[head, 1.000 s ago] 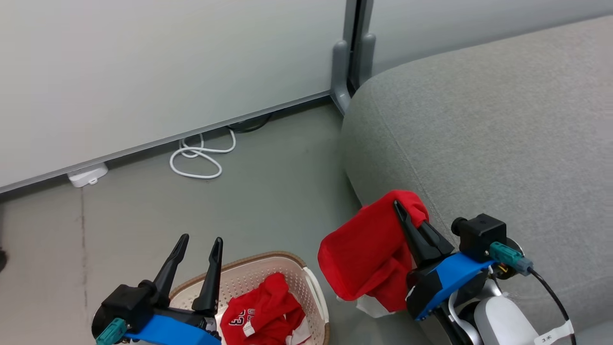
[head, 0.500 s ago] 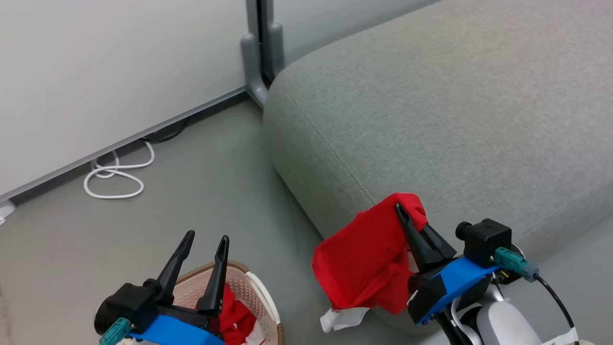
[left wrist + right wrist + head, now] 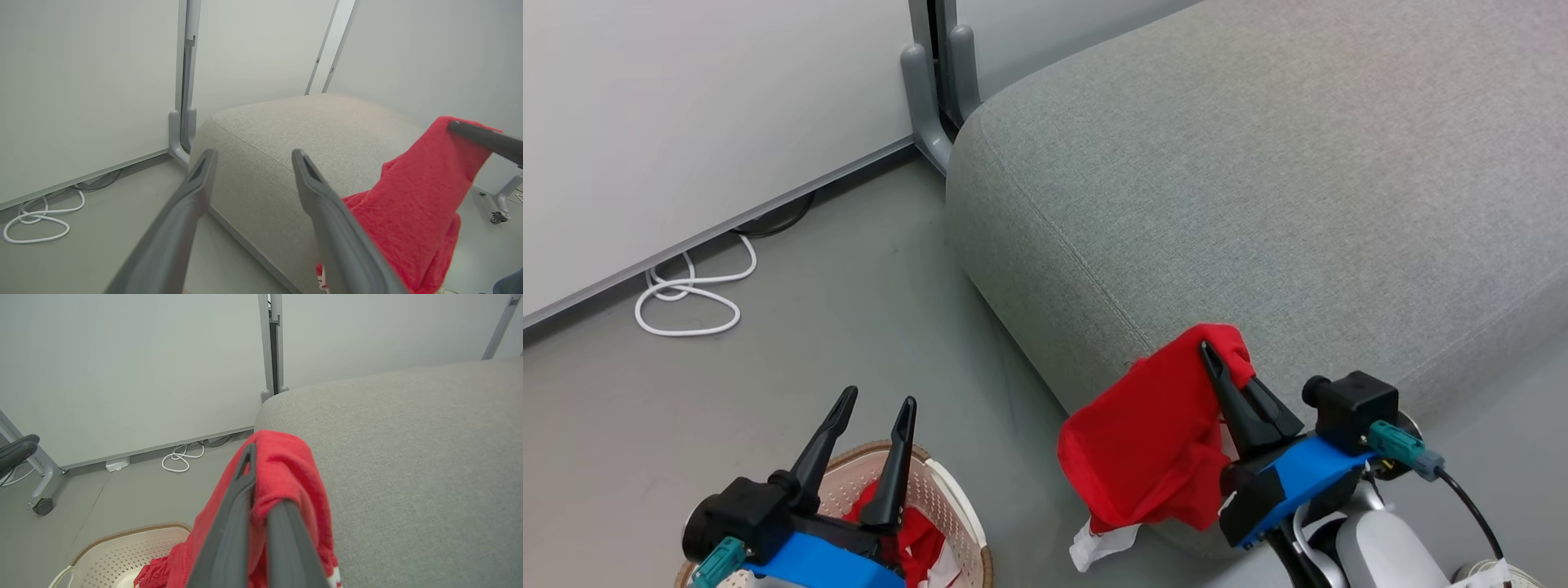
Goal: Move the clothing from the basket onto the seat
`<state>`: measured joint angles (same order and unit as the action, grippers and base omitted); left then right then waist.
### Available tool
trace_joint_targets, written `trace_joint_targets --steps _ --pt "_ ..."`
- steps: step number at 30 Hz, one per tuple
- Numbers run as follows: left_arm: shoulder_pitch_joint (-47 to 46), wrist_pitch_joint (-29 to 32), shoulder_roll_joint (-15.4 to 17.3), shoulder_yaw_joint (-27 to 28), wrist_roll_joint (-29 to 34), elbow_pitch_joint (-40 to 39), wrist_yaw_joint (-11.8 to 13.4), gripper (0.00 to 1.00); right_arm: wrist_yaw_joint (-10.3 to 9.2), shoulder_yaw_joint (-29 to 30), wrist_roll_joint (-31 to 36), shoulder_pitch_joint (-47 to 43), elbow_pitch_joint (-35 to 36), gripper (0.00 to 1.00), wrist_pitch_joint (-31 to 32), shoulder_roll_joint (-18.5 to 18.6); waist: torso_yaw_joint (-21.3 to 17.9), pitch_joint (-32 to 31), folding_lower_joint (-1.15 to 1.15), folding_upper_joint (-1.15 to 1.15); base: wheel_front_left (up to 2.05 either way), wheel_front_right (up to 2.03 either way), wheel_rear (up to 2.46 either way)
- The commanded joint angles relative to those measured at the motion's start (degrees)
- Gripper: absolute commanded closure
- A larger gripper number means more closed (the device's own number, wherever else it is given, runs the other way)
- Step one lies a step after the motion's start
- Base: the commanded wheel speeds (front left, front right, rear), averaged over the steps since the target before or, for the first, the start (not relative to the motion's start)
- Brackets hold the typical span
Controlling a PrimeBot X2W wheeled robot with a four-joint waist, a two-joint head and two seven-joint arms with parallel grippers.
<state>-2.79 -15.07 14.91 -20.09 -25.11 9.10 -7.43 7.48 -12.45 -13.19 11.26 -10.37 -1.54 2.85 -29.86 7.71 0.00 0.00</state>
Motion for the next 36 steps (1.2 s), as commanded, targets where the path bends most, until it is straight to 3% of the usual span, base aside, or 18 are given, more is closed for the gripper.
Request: trace_joint_targets --steps 1,6,13,17,22,31,36 --pt "-1.14 -0.15 0.43 0.04 0.35 -0.43 -0.06 0.0 0.03 -0.03 0.95 1.34 0.54 1.0 0.0 0.08 0.23 0.4 0.0 0.0 0.0 0.0 0.0" --pt "-1.84 -0.15 1.25 0.42 0.77 -1.54 -0.06 0.0 0.03 1.29 2.84 6.28 1.11 1.0 0.3 0.07 1.05 2.52 0.0 0.0 0.0 0.0 0.0" --pt "-3.33 -0.15 3.15 0.82 1.79 -3.55 -0.06 0.0 0.03 5.34 -1.53 18.09 0.74 1.0 2.45 0.09 2.48 7.63 0.0 0.0 0.0 0.0 0.0" --pt "-4.4 -0.15 4.19 0.16 2.34 -4.46 -0.07 0.0 0.03 10.87 -1.51 26.48 -2.24 1.0 3.98 0.64 3.71 11.05 0.0 0.0 0.0 0.0 0.0" --pt "-6.88 -0.15 6.12 -0.88 2.8 -6.09 -0.06 0.0 0.03 18.64 -3.01 36.86 -5.39 1.0 6.44 3.98 5.83 16.52 0.0 0.0 0.0 0.0 0.0" --pt "-11.32 0.15 9.78 -0.31 4.61 -10.52 0.17 0.0 0.03 34.04 0.86 50.28 -9.81 1.0 8.02 10.59 9.45 26.79 0.0 0.0 0.0 0.0 0.0" --pt "-11.79 1.19 11.67 0.75 5.19 -14.0 0.94 0.0 0.03 41.57 2.57 54.46 -14.81 1.0 6.66 10.52 9.99 30.3 0.0 0.0 0.0 0.0 0.0"
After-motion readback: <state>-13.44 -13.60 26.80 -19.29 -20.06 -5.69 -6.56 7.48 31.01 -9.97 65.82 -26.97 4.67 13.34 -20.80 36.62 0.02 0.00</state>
